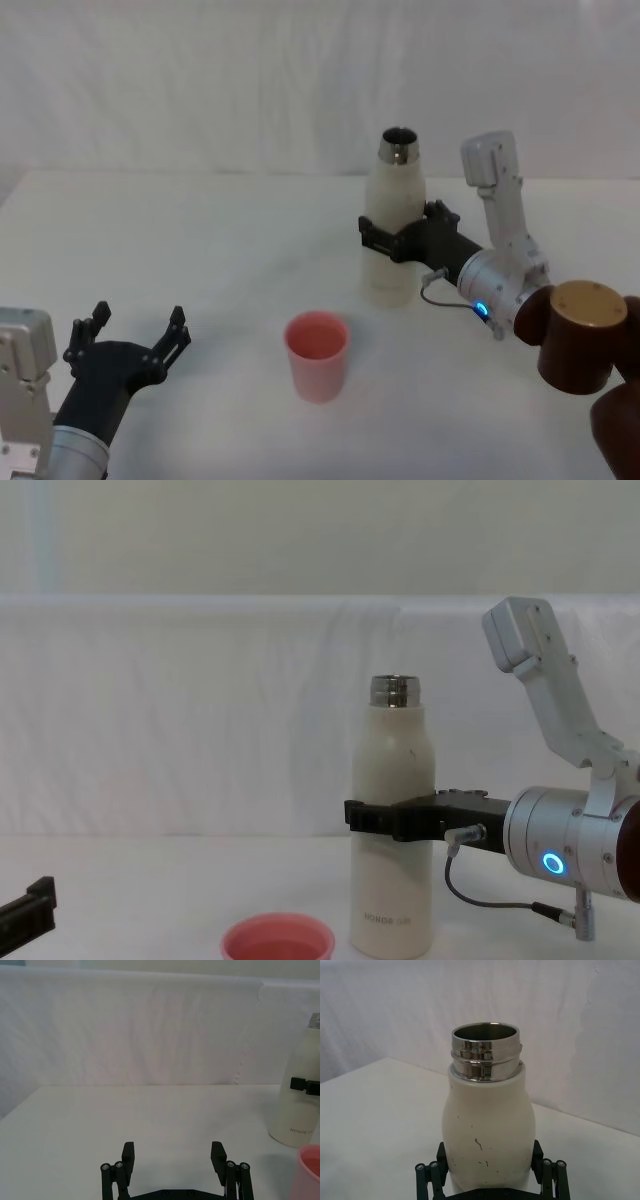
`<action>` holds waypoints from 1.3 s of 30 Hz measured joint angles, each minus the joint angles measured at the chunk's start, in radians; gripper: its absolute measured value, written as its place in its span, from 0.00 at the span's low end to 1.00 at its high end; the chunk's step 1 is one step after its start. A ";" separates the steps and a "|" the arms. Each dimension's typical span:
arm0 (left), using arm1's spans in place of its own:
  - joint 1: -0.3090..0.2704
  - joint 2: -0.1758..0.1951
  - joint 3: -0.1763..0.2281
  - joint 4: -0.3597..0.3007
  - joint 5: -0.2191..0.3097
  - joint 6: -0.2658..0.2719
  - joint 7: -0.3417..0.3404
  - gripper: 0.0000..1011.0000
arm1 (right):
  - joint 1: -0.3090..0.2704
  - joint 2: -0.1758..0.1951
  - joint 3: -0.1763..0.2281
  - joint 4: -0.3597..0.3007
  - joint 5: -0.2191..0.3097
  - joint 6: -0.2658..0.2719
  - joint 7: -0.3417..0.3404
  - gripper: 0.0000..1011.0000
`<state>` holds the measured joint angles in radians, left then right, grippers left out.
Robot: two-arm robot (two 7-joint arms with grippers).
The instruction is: Grasp the thermos with one hand and pour water into the cup lid.
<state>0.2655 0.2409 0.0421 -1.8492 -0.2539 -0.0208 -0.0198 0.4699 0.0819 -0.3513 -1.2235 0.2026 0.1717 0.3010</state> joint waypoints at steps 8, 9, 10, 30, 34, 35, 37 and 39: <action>0.000 0.000 0.000 0.000 0.000 0.000 0.000 0.99 | 0.000 -0.001 0.001 0.000 -0.001 -0.001 0.000 0.99; 0.000 0.000 0.000 0.000 0.000 0.000 0.000 0.99 | 0.000 -0.001 0.001 0.000 -0.001 -0.001 0.000 0.99; 0.000 0.000 0.000 0.000 0.000 0.000 0.000 0.99 | 0.000 -0.001 0.001 0.000 -0.001 -0.001 0.000 0.99; 0.000 0.000 0.000 0.000 0.000 0.000 0.000 0.99 | -0.012 0.008 0.000 -0.019 0.011 -0.006 -0.001 0.99; 0.000 0.000 0.000 0.000 0.000 0.000 0.000 0.99 | -0.023 0.016 0.000 -0.038 0.019 -0.006 -0.004 0.99; 0.000 0.000 0.000 0.000 0.000 0.000 0.000 0.99 | -0.028 0.020 0.000 -0.045 0.021 -0.005 -0.005 0.99; 0.000 0.000 0.000 0.000 0.000 0.000 0.000 0.99 | -0.032 0.024 0.000 -0.052 0.024 -0.005 -0.006 0.99; 0.000 0.000 0.000 0.000 0.000 0.000 0.000 0.99 | -0.038 0.029 -0.001 -0.061 0.028 -0.002 -0.006 0.99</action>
<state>0.2655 0.2410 0.0421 -1.8492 -0.2538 -0.0208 -0.0199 0.4318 0.1108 -0.3520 -1.2841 0.2305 0.1693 0.2949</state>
